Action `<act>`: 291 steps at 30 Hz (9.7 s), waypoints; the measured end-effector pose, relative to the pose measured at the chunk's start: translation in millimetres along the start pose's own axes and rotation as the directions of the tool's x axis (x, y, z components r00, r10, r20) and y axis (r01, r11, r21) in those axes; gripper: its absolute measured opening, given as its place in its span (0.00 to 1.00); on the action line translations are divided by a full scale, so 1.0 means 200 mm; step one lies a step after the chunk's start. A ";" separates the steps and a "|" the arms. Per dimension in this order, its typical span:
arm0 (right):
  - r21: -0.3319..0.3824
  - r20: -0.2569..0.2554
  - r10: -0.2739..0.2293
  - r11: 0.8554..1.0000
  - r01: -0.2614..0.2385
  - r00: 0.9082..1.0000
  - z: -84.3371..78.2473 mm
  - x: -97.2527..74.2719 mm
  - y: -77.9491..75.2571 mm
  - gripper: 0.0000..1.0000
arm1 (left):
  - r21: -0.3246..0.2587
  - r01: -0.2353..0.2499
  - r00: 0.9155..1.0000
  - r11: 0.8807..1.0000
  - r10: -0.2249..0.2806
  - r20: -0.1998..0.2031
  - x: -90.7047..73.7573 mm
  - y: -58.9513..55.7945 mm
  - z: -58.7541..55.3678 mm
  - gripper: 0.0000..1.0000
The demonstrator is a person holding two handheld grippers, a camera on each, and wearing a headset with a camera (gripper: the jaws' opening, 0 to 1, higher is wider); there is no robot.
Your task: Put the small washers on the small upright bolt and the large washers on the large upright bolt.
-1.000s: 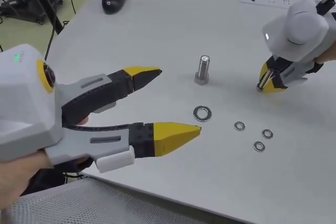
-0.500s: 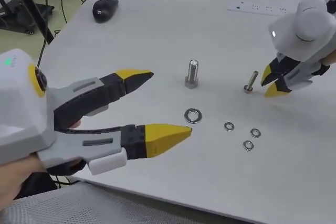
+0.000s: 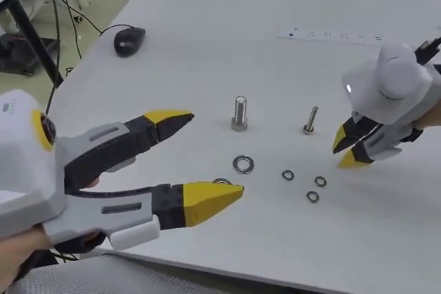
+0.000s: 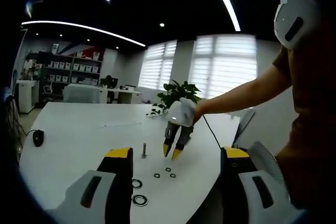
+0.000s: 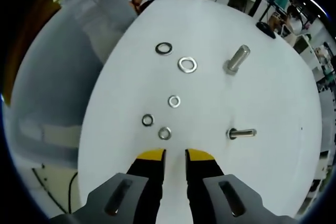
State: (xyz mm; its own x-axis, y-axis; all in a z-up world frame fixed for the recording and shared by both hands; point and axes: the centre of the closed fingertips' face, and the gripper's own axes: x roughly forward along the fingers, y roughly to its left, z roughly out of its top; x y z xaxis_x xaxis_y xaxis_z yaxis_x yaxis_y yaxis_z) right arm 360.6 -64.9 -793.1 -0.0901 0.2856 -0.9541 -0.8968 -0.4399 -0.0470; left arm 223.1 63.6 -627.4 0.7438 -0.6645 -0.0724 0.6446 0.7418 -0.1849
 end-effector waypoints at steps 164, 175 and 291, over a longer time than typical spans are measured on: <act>-0.020 -0.090 -0.077 0.997 0.076 0.993 0.07 -0.02 -0.51 0.12 | -0.005 -0.013 1.000 1.000 0.013 0.002 0.04 0.04 0.02 0.64; -0.023 -0.083 -0.073 0.997 0.071 0.994 0.03 0.07 -0.50 0.13 | -0.009 -0.013 1.000 1.000 0.013 -0.009 0.04 0.04 0.02 0.63; 0.083 -0.051 0.007 0.997 -0.003 0.999 0.13 0.20 0.15 0.12 | 0.062 0.052 0.998 0.997 -0.050 -0.030 -0.09 -0.11 0.01 0.63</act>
State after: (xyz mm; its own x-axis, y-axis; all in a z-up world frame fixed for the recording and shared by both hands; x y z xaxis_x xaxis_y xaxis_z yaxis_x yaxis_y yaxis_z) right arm 319.9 -45.2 -824.4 -0.0745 0.2383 -0.9683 -0.9294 -0.3686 -0.0193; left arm 194.6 59.5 -620.4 0.7049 -0.7032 -0.0926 0.6921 0.7105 -0.1271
